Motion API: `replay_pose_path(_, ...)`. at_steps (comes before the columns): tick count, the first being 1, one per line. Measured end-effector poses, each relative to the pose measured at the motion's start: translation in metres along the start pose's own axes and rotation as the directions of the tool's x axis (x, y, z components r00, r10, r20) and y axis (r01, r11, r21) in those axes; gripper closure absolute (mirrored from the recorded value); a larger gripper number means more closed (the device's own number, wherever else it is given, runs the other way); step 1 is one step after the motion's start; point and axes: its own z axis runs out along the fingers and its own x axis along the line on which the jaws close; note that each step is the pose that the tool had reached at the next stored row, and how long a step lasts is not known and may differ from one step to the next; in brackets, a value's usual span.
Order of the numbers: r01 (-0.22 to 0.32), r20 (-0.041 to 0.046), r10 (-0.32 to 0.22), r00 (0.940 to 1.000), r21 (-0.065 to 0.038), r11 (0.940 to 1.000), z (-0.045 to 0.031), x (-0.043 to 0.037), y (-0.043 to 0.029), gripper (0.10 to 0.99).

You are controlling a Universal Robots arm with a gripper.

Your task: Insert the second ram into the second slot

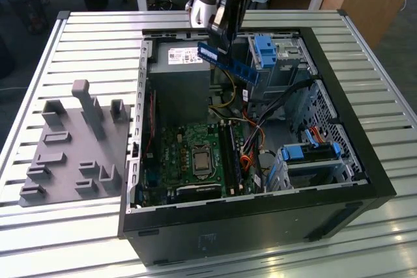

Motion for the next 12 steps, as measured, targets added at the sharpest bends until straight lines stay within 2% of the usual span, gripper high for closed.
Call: replay_pose_path(12, -0.090, -0.0003, 0.090, 0.9960, 0.003, 0.9960, 0.0002, 0.0000, 0.0000, 0.949)
